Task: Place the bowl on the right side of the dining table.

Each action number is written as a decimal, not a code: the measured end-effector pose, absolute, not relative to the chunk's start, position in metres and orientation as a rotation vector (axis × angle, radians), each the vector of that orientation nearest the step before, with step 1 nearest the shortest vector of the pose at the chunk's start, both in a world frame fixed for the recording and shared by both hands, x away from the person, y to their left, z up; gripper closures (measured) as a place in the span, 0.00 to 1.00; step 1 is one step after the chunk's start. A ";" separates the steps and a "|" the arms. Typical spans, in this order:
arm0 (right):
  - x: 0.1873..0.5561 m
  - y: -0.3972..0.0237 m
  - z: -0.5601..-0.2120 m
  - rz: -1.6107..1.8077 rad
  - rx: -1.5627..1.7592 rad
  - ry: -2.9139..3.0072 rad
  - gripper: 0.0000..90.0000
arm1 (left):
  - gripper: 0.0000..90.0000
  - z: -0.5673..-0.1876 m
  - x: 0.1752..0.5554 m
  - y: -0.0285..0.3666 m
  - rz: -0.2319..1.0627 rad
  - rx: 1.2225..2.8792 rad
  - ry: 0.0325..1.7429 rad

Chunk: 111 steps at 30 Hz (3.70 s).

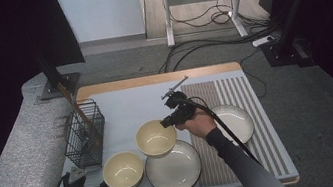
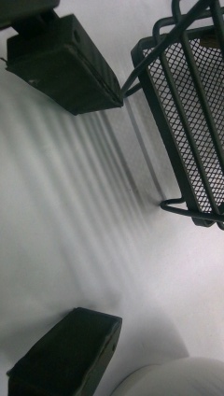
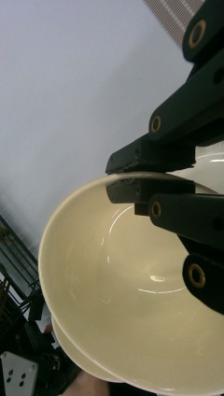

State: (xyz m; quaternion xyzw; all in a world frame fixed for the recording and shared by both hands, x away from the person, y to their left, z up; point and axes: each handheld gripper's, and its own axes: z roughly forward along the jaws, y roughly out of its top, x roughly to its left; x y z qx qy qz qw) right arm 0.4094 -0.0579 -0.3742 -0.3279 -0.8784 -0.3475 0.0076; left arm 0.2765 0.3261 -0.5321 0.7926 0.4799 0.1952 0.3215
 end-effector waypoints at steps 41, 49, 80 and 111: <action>0.421 -0.232 -0.387 -1.105 -1.553 -2.634 0.95 | 0.00 -0.532 0.277 0.327 0.509 2.077 1.262; 0.424 -0.259 -0.399 -1.088 -1.640 -2.601 0.95 | 0.01 -0.532 0.277 0.327 0.509 2.077 1.263; 0.428 -0.291 -0.456 -1.035 -1.735 -2.551 0.95 | 0.01 -0.532 0.276 0.327 0.510 2.077 1.262; 0.428 -0.285 -0.452 -0.975 -1.688 -2.642 0.49 | 0.01 -0.532 0.276 0.326 0.515 2.076 1.261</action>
